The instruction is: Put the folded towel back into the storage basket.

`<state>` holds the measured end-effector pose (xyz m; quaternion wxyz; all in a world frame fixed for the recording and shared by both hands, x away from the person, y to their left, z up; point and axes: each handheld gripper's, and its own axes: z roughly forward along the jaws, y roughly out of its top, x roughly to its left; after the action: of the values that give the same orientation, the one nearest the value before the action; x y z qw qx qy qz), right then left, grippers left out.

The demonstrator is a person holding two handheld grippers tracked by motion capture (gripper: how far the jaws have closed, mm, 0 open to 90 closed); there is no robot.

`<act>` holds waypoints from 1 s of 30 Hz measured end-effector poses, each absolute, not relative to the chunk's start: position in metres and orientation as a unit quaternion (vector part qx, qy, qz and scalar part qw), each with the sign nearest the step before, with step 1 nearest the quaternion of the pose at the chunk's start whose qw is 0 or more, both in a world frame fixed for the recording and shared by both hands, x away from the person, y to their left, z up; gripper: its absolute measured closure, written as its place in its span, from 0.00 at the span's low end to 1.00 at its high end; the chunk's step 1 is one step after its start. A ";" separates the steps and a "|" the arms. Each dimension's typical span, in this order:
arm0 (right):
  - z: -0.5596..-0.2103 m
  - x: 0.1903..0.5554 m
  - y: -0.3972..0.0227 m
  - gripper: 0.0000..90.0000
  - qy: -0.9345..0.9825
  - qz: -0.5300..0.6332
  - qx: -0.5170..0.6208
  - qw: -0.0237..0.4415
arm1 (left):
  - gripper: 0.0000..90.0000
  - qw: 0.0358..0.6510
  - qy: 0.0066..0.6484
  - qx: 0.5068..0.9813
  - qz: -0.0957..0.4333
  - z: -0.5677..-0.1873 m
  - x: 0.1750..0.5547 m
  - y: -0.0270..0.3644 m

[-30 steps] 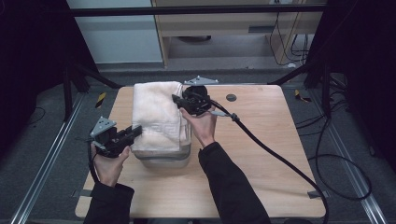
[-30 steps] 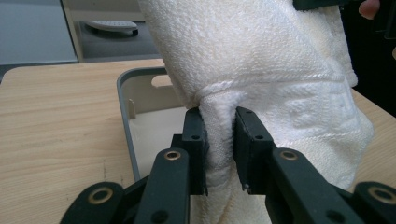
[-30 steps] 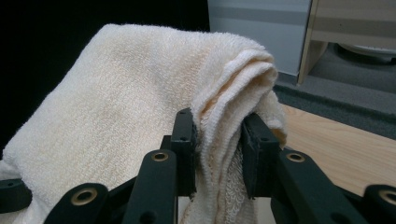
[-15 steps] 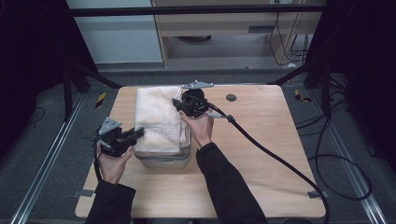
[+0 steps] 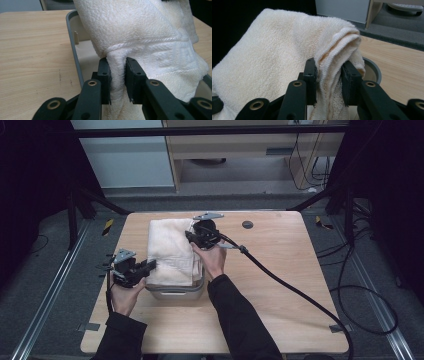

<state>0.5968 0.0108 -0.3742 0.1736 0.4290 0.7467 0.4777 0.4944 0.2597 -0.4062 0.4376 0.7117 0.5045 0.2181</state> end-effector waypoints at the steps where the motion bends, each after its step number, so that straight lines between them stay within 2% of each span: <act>1: -0.378 0.598 0.012 0.77 0.747 0.475 0.431 0.174 | 0.83 0.433 0.505 0.714 0.219 -0.409 0.496 0.259; 13: -0.405 0.607 0.010 0.76 0.749 0.461 0.446 0.166 | 0.83 0.406 0.508 0.727 0.218 -0.422 0.504 0.252; 22: -0.412 0.608 0.011 0.75 0.758 0.451 0.437 0.177 | 0.82 0.397 0.514 0.729 0.216 -0.427 0.507 0.251; 30: -0.421 0.610 0.014 0.72 0.771 0.429 0.434 0.180 | 0.76 0.375 0.522 0.735 0.216 -0.432 0.510 0.249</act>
<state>0.6100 0.0136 -0.4209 0.1798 0.4342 0.7714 0.4291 0.5102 0.2489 -0.4325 0.3746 0.7354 0.5219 0.2155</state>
